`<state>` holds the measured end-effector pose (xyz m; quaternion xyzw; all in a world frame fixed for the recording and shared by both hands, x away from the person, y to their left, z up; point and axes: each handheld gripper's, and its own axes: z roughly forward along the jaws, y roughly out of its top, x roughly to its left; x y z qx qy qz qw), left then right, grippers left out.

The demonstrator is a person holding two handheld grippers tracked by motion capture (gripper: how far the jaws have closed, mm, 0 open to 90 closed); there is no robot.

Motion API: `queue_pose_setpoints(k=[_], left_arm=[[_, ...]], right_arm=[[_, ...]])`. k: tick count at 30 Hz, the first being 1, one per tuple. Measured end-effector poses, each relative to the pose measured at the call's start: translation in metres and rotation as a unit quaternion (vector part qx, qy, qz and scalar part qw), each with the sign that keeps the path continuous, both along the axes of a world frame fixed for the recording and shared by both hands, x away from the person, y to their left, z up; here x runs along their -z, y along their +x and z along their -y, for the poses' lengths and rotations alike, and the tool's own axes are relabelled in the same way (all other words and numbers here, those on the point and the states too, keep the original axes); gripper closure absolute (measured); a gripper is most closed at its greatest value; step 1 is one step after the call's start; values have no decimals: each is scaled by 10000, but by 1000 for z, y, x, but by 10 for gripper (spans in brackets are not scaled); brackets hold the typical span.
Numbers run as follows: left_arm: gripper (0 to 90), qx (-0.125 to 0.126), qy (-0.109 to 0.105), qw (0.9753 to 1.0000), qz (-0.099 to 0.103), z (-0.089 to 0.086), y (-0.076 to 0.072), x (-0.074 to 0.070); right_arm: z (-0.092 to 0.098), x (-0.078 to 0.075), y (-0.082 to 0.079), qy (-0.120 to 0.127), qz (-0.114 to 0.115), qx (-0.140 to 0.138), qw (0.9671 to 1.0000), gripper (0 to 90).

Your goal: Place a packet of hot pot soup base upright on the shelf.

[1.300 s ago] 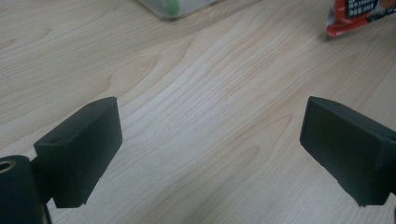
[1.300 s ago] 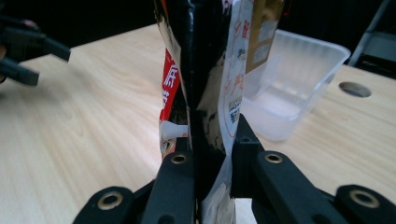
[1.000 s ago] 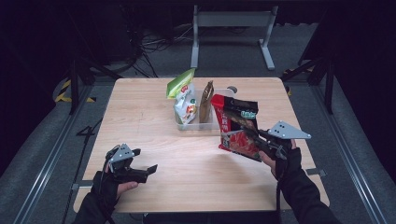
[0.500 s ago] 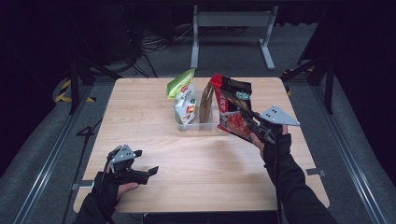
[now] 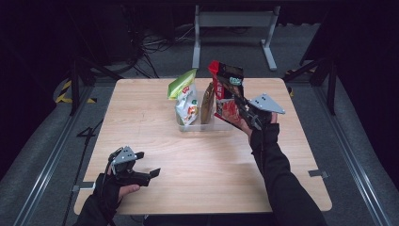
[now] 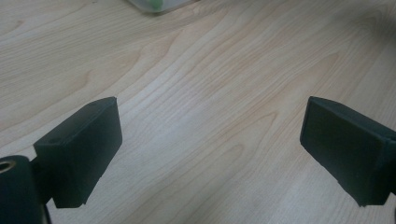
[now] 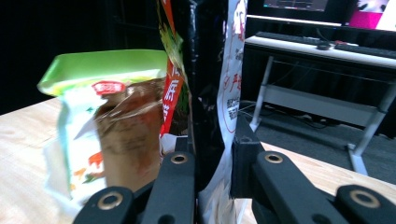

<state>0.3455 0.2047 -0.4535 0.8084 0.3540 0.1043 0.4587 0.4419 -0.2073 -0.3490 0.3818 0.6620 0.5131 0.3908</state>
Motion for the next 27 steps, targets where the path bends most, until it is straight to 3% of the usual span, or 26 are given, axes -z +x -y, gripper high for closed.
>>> queue_pose_setpoints(k=[7,13,27], left_arm=[[61,70,-5,10000,-29,2,0,1],[61,152,34,9999,-34,4,-1,1],[62,180,-11,9998,-51,4,-3,1]], right_arm=[[-10,-1,22,0,104,274,9996,822],[-17,2,39,107,64,414,9991,822],[-24,10,63,85,97,771,9969,822]])
